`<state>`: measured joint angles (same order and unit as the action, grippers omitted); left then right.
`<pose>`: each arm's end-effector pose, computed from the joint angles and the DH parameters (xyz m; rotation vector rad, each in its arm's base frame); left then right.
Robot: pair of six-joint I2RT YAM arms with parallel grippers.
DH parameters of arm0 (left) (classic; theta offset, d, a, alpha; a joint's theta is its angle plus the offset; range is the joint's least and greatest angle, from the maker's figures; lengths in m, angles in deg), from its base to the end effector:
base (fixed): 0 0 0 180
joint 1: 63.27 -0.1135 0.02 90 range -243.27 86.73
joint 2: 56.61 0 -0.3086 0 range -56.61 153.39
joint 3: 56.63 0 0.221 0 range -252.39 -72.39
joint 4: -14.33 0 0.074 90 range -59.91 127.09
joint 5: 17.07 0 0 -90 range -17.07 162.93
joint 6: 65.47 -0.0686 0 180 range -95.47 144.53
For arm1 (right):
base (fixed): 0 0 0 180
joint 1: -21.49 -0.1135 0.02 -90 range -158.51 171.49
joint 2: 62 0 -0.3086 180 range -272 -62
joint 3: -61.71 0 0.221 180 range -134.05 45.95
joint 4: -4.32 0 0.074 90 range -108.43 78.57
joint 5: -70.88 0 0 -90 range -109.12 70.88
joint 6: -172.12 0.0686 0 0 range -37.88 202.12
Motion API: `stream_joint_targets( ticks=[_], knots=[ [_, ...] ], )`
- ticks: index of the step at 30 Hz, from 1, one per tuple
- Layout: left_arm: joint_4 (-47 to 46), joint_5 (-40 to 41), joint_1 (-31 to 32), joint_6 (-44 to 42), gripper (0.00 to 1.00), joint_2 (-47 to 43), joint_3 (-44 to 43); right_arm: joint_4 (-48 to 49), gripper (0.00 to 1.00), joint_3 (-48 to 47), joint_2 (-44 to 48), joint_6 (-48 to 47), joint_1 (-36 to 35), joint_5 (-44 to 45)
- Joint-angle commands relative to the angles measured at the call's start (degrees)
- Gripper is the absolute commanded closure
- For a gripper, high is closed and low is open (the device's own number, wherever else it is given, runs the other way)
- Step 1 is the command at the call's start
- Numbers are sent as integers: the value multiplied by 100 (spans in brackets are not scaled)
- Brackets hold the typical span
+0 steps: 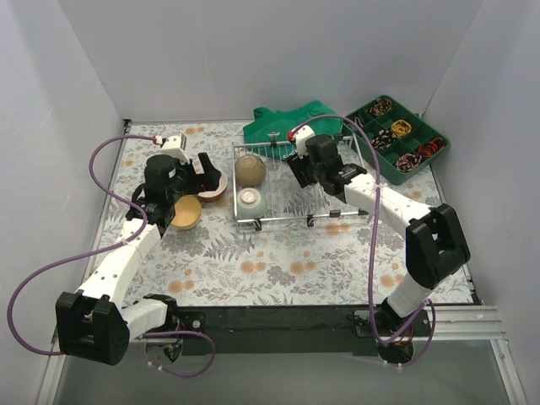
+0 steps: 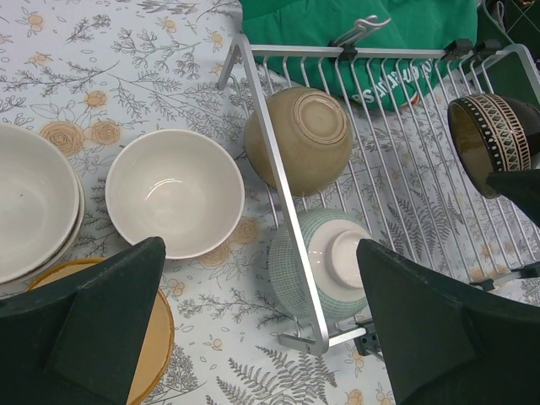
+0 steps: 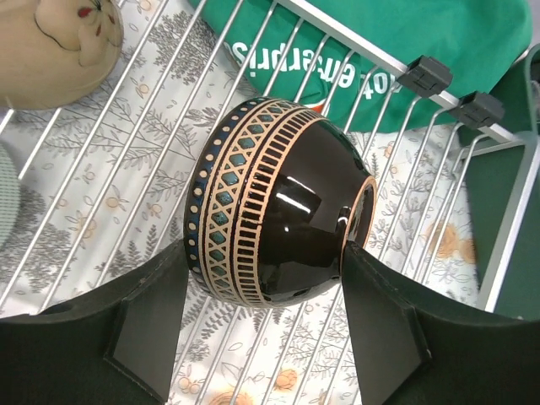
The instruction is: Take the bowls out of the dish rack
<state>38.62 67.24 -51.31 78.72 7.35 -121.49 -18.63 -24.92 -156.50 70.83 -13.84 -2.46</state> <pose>0.2295 -0.0556 0.3378 -0.6847 1.9612 -0.8309 0.3239 0.2055 0.3193 -0.6633 1.9759 -0.0518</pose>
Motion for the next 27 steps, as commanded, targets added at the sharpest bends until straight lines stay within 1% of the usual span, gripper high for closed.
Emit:
stream_joint_targets(
  ticks=[1,6,8,13,14,18,22,26,27],
  knots=[
    [-89,-177,16,21,2,-147,67,290,74,-349,529,654,158,-576],
    [-106,-274,16,47,2,-104,59,281,74,-261,713,1085,281,-1041],
    [-115,-327,16,65,2,-95,76,281,74,-208,766,1409,316,-1182],
    [-177,-608,16,152,2,-68,85,333,74,-103,942,1902,404,-1623],
    [-194,-661,16,170,2,-68,85,420,74,-24,977,1989,430,-1884],
    [-361,-1003,16,302,2,-25,138,667,74,248,1231,2454,509,-2307],
    [-633,-1433,25,478,2,116,182,1150,74,486,1416,2868,571,-2773],
    [-827,-1706,86,750,2,283,173,1475,74,697,1574,3255,606,-3178],
    [-1001,-1724,113,864,2,318,173,1528,74,732,1627,3325,615,-3326]
  ],
)
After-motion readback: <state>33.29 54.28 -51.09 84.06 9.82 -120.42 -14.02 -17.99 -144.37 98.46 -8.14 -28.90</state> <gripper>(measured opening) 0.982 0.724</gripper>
